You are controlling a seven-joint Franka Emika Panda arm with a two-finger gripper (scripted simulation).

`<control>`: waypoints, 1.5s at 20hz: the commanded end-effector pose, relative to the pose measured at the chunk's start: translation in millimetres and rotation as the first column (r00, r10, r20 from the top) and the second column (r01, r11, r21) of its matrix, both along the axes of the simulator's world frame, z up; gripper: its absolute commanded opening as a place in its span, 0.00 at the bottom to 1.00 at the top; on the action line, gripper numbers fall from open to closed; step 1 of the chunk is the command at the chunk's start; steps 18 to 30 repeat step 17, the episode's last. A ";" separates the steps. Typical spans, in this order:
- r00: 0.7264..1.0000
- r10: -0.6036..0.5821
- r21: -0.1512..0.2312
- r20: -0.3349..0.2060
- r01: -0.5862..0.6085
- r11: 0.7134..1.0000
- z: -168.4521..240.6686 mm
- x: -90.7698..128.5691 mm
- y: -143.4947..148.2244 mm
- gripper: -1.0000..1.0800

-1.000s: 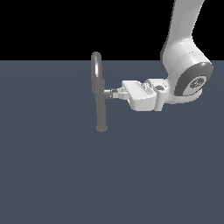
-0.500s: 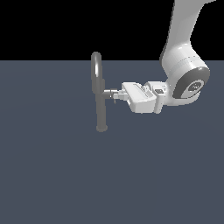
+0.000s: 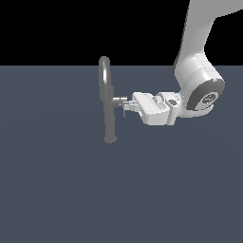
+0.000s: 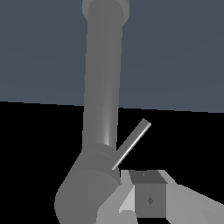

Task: Turn on the faucet by rotating a designated handle.

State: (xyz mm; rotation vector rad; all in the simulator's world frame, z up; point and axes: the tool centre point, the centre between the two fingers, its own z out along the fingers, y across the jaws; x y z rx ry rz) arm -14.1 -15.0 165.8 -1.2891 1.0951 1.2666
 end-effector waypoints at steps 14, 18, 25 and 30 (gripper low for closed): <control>0.999 -0.034 -0.028 -0.038 0.033 0.999 -43.3 30.8 6.5 0.00; 0.998 -0.039 -0.032 -0.043 0.037 0.999 -49.4 35.2 7.6 0.00; 0.998 -0.039 -0.032 -0.043 0.037 0.999 -49.4 35.2 7.6 0.00; 0.998 -0.039 -0.032 -0.043 0.037 0.999 -49.4 35.2 7.6 0.00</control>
